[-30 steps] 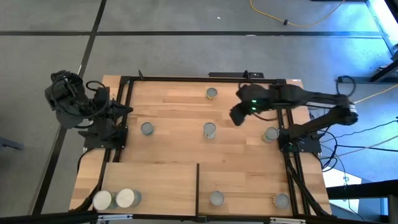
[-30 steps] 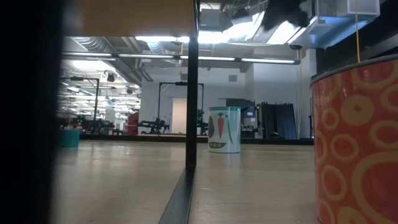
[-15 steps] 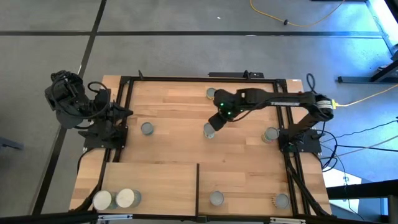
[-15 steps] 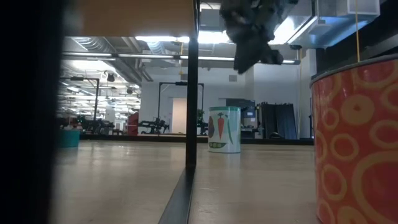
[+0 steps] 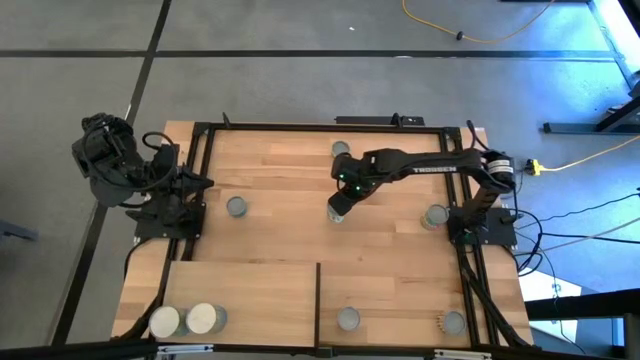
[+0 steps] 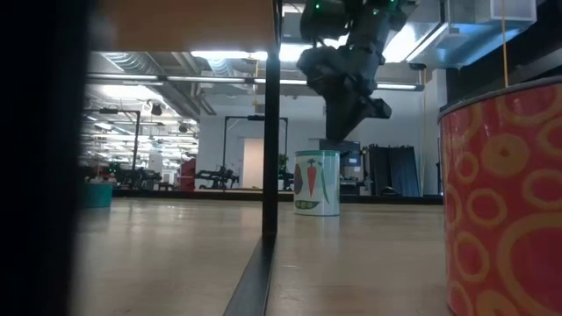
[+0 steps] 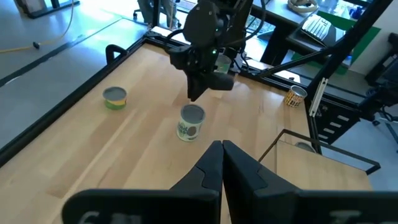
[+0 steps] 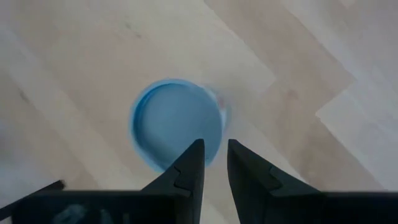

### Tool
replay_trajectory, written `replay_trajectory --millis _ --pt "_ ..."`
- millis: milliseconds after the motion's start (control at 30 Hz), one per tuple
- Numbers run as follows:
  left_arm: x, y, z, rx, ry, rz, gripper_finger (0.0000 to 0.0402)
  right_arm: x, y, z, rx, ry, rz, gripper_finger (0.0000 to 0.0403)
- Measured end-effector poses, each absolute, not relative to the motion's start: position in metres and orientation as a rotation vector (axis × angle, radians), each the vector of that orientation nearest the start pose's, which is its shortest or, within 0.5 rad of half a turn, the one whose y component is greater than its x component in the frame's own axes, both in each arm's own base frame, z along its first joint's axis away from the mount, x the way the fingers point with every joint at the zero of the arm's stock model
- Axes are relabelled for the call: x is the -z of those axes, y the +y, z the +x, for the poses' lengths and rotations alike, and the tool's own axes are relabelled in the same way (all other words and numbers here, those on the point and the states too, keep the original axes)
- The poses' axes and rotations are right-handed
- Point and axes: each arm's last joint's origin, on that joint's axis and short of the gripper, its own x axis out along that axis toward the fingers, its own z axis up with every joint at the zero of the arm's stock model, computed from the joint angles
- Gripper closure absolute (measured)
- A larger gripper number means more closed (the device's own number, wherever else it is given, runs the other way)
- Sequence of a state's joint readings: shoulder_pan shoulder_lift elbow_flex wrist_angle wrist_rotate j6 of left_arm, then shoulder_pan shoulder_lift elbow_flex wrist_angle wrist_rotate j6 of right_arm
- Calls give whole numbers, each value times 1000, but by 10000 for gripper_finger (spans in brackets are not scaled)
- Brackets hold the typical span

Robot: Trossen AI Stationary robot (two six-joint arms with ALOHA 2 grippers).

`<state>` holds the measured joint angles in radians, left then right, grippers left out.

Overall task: Pick and place cans onto a shelf
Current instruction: Put the canned mixed veggies on the shelf

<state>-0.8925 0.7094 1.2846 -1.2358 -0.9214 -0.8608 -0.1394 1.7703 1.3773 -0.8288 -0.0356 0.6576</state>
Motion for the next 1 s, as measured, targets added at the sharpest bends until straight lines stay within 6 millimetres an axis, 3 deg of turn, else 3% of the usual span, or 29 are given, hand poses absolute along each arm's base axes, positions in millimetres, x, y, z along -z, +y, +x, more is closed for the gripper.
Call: replay_trajectory --millis 467,700,1000 --pt "-407 -33 56 -191 351 -337 401 -224 -51 357 500 1153 625 330" --pt "-408 -33 56 -189 346 -343 401 -206 -52 365 490 1191 598 330" --pt "-408 -33 56 -189 346 -344 401 -200 -53 373 467 1158 543 345"
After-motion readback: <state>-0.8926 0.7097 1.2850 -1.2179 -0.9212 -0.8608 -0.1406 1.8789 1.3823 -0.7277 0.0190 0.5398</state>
